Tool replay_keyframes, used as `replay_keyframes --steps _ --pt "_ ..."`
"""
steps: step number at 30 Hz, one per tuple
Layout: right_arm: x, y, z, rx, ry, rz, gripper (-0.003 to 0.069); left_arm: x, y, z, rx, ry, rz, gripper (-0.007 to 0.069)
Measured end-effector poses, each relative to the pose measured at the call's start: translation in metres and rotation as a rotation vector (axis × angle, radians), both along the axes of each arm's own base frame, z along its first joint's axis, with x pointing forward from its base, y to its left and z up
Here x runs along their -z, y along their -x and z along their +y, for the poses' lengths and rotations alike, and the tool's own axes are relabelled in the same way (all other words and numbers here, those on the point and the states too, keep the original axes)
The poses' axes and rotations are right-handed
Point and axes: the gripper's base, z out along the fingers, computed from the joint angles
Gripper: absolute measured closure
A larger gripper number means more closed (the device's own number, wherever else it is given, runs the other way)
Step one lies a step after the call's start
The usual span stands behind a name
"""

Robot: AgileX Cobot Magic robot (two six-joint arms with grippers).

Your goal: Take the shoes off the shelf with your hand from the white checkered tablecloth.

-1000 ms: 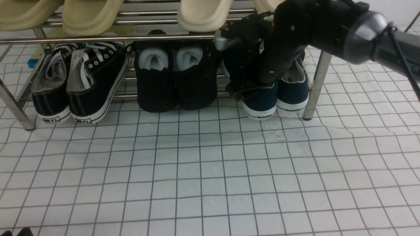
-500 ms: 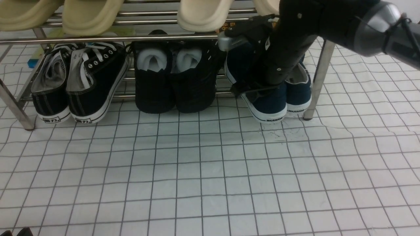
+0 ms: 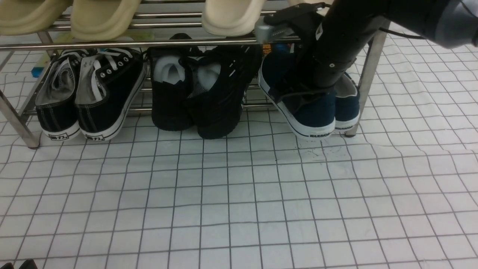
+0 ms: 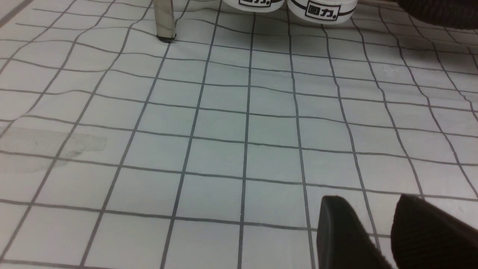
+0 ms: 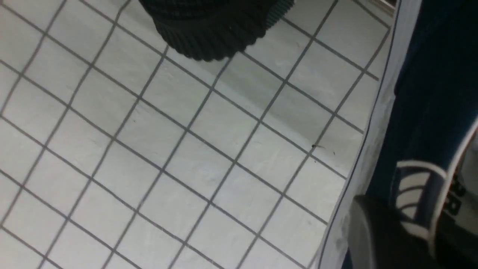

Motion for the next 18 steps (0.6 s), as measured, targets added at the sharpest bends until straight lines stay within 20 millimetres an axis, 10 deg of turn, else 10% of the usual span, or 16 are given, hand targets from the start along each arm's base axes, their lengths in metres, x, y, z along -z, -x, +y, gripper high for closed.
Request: replay_keyframes --steps 18 --pt "-0.004 -0.012 0.004 0.071 -0.086 -0.098 0.0627 0.000 0.000 0.000 0.000 -0.001 0.000 0.0385"
